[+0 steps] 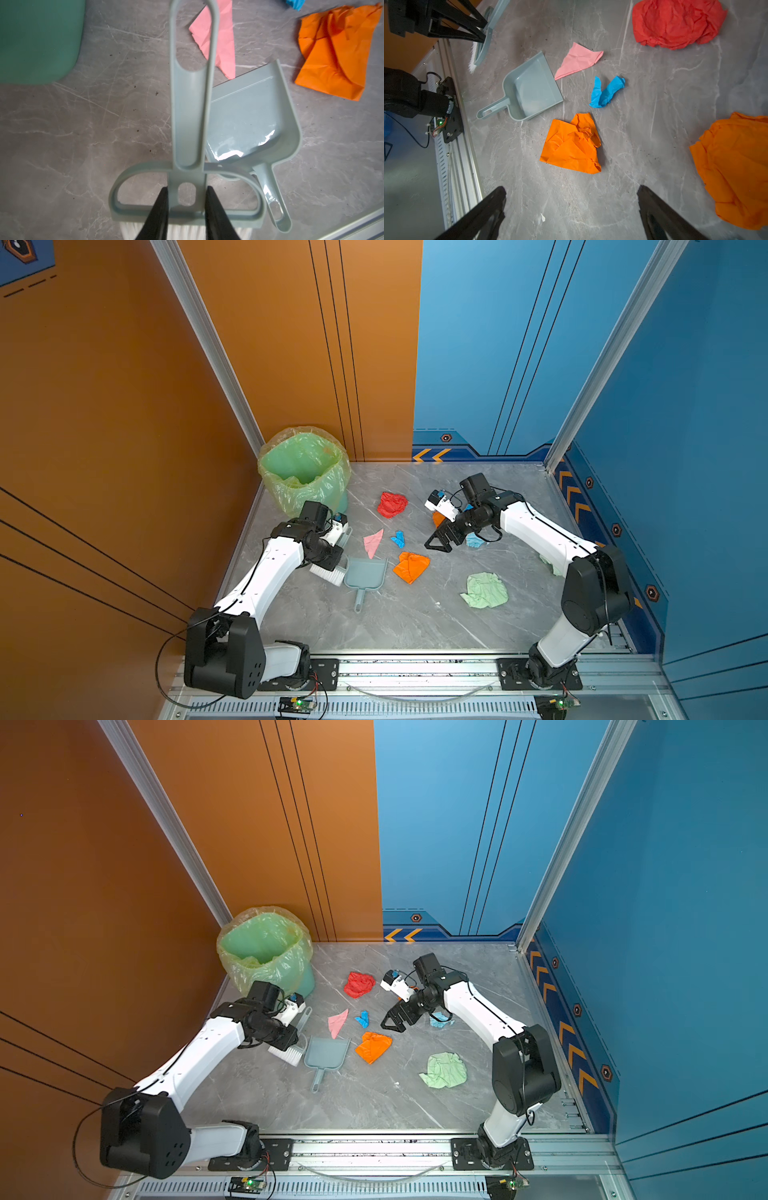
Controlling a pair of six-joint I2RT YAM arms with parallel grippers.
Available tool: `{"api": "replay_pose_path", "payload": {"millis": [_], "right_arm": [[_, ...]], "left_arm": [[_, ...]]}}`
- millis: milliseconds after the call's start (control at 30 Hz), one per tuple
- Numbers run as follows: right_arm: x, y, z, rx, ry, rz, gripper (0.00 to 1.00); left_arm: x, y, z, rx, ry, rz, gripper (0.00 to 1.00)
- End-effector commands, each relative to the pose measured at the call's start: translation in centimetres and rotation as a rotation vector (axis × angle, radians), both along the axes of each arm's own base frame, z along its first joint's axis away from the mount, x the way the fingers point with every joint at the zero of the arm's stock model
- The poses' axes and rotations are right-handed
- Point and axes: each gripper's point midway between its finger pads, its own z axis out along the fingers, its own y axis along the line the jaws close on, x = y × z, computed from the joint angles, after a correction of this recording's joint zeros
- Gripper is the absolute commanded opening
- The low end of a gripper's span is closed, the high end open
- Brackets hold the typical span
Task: Sweep away the paper scraps from the table
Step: 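Lift the brush with the left gripper and swing it toward the dustpan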
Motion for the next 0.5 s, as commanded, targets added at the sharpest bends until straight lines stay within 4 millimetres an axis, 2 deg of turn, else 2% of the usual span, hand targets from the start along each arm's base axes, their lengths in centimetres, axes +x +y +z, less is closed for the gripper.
{"api": "replay_pose_path", "payload": {"millis": [0, 133, 167, 333, 467], "right_arm": [[-1.1, 0.7, 1.7, 0.048, -0.032, 0.073, 1.0], [-1.3, 0.9, 2.7, 0.075, -0.05, 0.097, 1.0], [-1.4, 1.1, 2.9, 0.086, -0.052, 0.104, 1.0], [-1.5, 1.3, 4.3, 0.114, -0.054, 0.11, 1.0], [-2.4, 1.5, 5.5, 0.15, -0.036, 0.141, 1.0]], "left_arm": [[-0.3, -2.0, 2.2, -0.084, -0.031, -0.053, 0.1], [-0.6, -3.7, 2.8, -0.113, -0.037, -0.112, 0.09], [-0.1, -4.3, 3.7, -0.125, -0.062, -0.131, 0.09], [0.3, -6.4, 4.6, -0.154, -0.068, -0.203, 0.09], [0.4, -8.6, 5.3, -0.202, -0.067, -0.29, 0.09]]}}
